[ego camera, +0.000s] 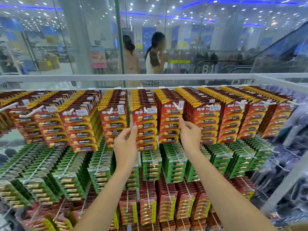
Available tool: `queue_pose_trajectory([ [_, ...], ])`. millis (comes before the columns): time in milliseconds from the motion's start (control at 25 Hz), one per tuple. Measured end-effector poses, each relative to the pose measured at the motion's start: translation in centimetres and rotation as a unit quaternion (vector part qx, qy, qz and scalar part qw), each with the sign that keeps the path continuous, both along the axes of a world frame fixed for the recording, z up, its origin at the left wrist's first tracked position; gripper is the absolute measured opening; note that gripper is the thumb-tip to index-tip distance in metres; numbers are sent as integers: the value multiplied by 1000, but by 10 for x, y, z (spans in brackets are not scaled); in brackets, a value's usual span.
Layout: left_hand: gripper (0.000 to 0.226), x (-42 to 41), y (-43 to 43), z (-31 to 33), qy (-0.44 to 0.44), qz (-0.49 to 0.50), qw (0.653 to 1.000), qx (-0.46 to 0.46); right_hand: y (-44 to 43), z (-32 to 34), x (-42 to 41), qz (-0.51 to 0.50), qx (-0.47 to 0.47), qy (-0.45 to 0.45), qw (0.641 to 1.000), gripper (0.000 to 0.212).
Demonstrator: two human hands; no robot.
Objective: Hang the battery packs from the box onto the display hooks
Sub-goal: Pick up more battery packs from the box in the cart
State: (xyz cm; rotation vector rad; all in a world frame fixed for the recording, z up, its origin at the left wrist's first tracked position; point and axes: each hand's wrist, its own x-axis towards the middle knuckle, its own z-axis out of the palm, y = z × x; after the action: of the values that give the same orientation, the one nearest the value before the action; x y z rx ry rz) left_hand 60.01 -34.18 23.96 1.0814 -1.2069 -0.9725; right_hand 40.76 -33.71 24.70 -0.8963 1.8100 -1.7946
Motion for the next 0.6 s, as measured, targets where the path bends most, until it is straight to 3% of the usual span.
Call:
queue_pose_trajectory([
  [320, 22, 39, 30, -31, -32, -24, 999, 24, 27, -30, 22, 0, 15, 15, 1000, 34],
  [600, 17, 61, 87, -111, -13, -98, 980, 172, 126, -104, 38, -18, 76, -35, 996, 20],
])
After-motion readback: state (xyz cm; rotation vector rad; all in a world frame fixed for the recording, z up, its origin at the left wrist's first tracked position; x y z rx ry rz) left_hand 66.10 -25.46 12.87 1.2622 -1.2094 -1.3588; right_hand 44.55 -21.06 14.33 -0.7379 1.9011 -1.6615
